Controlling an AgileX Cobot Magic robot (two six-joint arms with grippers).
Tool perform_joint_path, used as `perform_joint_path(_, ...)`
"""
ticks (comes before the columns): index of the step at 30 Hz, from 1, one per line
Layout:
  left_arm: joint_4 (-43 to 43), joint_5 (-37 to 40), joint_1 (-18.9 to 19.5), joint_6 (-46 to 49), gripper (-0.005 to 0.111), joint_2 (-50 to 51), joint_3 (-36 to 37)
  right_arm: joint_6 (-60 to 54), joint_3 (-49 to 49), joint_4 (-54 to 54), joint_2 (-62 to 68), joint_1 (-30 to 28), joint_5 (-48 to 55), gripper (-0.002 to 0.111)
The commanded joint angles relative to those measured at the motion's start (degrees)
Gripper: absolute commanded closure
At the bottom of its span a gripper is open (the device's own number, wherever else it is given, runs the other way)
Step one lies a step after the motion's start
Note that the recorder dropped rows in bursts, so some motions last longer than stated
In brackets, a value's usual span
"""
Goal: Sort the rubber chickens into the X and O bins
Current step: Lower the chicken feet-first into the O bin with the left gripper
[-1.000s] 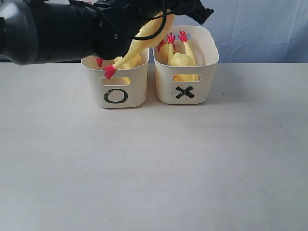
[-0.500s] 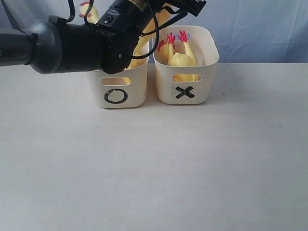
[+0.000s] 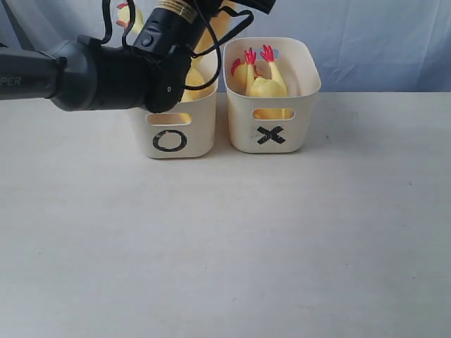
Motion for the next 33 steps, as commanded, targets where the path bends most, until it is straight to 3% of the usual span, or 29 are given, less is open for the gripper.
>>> perform_joint_path(1, 0.13, -2.24, 2.00, -4.12, 0.107, -0.20, 0.09, -0.07, -0.22, 0.03, -0.21, 0.14, -0.20, 0.108)
perform_joint_path(13, 0.64, -1.67, 5.80, -7.30, 0.107, 4.94, -0.17, -0.07, -0.22, 0.03, -0.21, 0.14, -0.20, 0.108)
perform_joint_path(19, -1.89, 5.35, 8.76, -9.21, 0.107, 5.39, -0.17, -0.07, -0.22, 0.03, -0.21, 0.14, -0.20, 0.108)
perform_joint_path(33, -1.42, 14.66, 11.37, -11.62, 0.104, 7.04, -2.25, -0.07, -0.22, 0.90, -0.21, 0.14, -0.20, 0.108)
